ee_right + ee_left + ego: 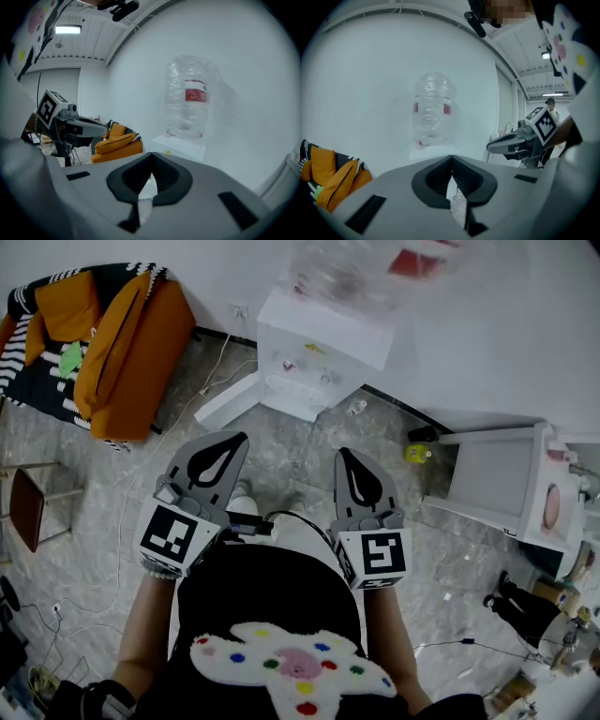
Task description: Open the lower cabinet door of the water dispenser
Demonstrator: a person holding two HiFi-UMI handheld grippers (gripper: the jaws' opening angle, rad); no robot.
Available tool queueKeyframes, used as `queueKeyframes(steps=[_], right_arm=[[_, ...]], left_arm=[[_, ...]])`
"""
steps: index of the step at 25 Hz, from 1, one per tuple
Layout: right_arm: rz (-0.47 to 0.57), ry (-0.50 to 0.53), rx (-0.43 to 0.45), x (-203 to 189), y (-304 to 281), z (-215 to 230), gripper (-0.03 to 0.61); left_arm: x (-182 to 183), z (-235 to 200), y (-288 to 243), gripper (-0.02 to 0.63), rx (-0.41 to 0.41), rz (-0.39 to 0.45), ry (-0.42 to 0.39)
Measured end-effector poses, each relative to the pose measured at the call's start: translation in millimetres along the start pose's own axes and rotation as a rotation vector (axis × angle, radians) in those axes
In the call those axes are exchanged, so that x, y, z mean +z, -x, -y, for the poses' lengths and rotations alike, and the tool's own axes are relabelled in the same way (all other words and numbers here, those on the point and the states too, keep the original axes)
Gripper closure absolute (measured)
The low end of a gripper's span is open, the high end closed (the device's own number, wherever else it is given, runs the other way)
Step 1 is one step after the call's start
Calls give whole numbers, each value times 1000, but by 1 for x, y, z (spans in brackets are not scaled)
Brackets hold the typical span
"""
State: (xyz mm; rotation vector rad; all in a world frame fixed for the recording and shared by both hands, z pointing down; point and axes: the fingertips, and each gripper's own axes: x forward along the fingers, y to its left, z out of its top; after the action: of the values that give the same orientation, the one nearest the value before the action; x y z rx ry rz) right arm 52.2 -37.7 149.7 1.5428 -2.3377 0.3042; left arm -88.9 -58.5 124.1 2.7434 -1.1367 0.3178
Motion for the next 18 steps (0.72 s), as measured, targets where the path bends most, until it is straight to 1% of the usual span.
queueKeyframes(steps=[4, 9, 14, 18], right_arm=[[27, 0, 5, 6, -2, -2, 577], [2, 10, -1, 2, -3, -1, 576], [6, 8, -3, 1, -3, -1, 577], [0, 9, -3, 0, -4, -1, 576]], left_arm=[[-3, -1, 0, 601, 2, -8, -3], [-1, -3, 0, 601, 1, -4, -3], [-6, -3, 0, 601, 0, -18, -9], [0, -3, -2, 601, -6, -5, -6]])
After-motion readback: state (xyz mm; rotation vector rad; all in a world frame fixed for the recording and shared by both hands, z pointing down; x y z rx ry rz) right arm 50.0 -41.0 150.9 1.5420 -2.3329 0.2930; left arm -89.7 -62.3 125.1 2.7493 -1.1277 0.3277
